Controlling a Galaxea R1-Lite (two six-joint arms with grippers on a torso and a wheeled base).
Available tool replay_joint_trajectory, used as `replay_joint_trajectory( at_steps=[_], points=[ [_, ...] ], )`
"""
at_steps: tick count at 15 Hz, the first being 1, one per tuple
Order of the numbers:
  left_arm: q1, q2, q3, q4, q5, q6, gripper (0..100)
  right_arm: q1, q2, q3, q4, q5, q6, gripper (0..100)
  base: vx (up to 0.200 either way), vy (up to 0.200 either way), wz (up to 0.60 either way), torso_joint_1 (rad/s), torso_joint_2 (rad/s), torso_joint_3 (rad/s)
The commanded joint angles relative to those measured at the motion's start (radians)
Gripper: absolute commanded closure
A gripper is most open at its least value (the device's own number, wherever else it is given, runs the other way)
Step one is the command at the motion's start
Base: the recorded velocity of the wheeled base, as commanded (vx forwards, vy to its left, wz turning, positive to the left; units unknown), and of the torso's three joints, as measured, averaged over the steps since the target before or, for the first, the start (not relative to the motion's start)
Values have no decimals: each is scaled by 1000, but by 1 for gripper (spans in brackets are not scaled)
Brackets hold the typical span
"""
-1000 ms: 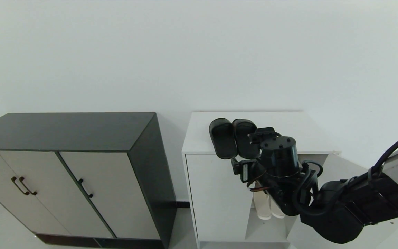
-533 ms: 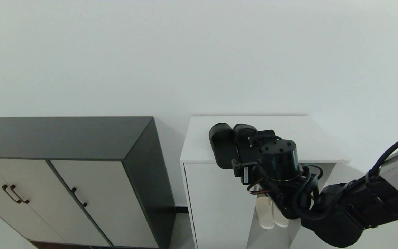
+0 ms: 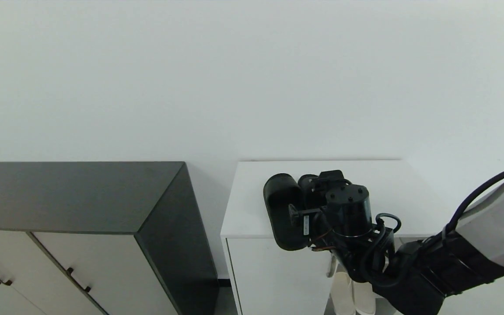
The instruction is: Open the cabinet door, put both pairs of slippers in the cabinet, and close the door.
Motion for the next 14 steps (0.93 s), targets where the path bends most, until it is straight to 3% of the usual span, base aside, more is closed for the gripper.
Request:
replay_joint_trajectory(
  at_steps=[1, 5, 14],
  points=[
    [0, 1, 0, 0, 0, 0, 100, 0, 48, 10, -21, 3, 0, 0, 0, 0, 0, 0, 0, 0],
    [0, 1, 0, 0, 0, 0, 100, -1, 123, -21, -47, 8, 0, 0, 0, 0, 0, 0, 0, 0],
    [0, 1, 0, 0, 0, 0, 100, -70, 263, -266, -43, 26, -18, 0, 0, 0, 0, 0, 0, 0]
  ],
)
